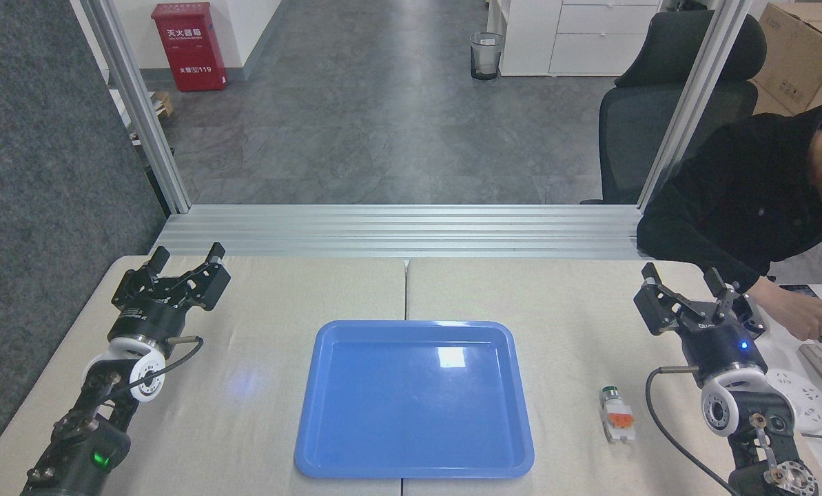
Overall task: Pick up switch part and place in tray
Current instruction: 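Lower the right gripper onto the white switch part and grasp it, then carry the switch part with the right gripper over the blue tray and release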
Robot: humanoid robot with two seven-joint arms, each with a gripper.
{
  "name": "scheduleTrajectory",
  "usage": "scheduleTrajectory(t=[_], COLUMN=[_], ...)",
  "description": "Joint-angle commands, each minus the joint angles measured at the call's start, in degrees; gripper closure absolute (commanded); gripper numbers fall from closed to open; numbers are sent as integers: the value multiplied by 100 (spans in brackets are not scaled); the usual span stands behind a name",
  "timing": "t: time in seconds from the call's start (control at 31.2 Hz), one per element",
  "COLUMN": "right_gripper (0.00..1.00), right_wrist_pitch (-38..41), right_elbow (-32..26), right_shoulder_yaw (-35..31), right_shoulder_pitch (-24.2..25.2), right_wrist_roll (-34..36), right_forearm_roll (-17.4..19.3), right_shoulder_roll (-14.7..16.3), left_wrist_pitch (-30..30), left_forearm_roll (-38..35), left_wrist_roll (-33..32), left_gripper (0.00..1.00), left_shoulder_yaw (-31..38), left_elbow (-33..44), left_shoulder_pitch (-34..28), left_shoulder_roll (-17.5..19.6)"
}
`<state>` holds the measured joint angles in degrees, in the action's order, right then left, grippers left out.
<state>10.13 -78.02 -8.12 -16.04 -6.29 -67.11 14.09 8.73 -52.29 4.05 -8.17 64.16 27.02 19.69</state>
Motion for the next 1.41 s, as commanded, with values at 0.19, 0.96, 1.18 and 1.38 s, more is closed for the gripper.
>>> scheduleTrajectory(t=[0.19, 0.96, 1.18, 1.38], right_gripper=[0, 7, 29, 37], right_wrist_pitch=[-11, -38, -11, -20], right_elbow=[24, -55, 7, 182], right_shoulder_yaw=[320, 417, 452, 452], right_shoulder_pitch=[645, 1779, 1823, 1858], right_wrist_roll=[-258, -478, -478, -478], right_forearm_roll=[-92, -610, -645, -698], right_shoulder_roll=[-99, -1039, -1039, -1048], left_wrist_pitch=[-3, -3, 6, -3], left_forearm_roll=[0, 0, 0, 0], left_wrist_roll=[-1, -1, -1, -1], left_gripper=[0, 0, 0, 0], left_shoulder_yaw=[0, 0, 0, 0], left_elbow=[0, 0, 0, 0], left_shoulder_pitch=[-4, -4, -4, 4], left_shoulder_roll=[0, 0, 0, 0])
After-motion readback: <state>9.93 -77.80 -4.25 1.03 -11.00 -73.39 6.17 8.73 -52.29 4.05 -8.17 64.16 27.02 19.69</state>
